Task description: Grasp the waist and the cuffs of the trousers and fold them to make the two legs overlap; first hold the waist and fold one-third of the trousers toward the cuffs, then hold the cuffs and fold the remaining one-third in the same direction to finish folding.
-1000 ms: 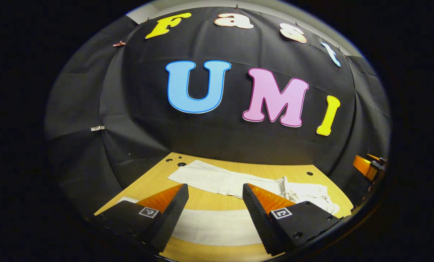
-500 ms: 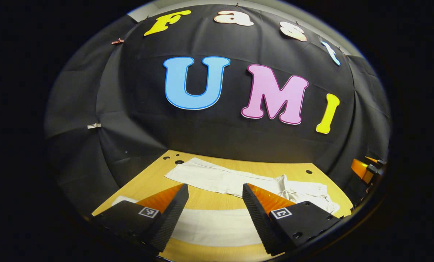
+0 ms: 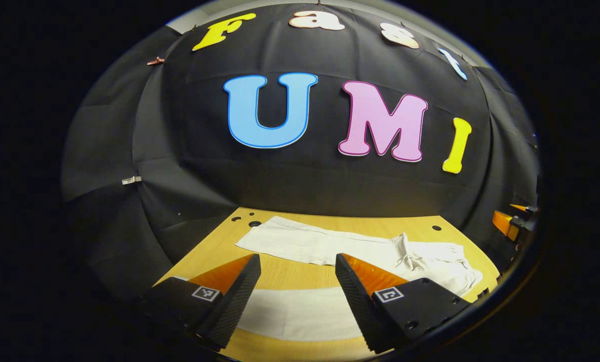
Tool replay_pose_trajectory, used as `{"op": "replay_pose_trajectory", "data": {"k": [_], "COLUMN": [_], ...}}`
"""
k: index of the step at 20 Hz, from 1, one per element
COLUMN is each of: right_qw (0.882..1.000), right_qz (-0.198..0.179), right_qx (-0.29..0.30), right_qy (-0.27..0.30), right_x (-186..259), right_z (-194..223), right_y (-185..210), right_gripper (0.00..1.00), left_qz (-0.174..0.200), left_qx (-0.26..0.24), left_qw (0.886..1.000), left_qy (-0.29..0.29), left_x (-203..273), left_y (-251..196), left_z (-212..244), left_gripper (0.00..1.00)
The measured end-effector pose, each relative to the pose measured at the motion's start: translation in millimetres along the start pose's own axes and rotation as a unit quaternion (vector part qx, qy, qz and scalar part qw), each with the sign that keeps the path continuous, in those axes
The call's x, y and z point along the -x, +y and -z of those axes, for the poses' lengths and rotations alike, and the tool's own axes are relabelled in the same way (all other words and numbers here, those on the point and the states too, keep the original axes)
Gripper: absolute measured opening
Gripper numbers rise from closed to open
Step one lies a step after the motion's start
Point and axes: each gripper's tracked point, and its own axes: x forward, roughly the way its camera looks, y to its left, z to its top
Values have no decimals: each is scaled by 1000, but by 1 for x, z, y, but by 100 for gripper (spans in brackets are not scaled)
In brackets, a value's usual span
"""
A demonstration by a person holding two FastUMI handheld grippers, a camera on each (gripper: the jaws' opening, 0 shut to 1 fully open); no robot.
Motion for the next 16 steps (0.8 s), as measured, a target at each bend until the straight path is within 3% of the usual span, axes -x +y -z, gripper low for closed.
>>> {"op": "replay_pose_trajectory", "data": {"k": [5,8,9,12,16], "right_qw": [991,970,960,915,871], "right_qz": [-24,-76,-98,-167,-222], "right_qx": [127,229,259,366,437], "right_qy": [-28,-29,-27,-11,18], "right_x": [-10,-15,-15,-13,-5], "right_z": [-3,18,27,69,123], "right_y": [-19,-24,-25,-34,-46], "right_gripper": [97,97,97,97,97], "left_qz": [-11,-17,-18,-26,-39], "left_qx": [-7,-13,-17,-30,-27], "left_qw": [1000,1000,999,999,998], "left_qy": [11,20,21,31,42], "left_x": [0,1,2,8,11], "left_y": [11,13,15,24,29], "left_z": [11,16,17,31,40], "left_gripper": [96,96,96,96,96]}}
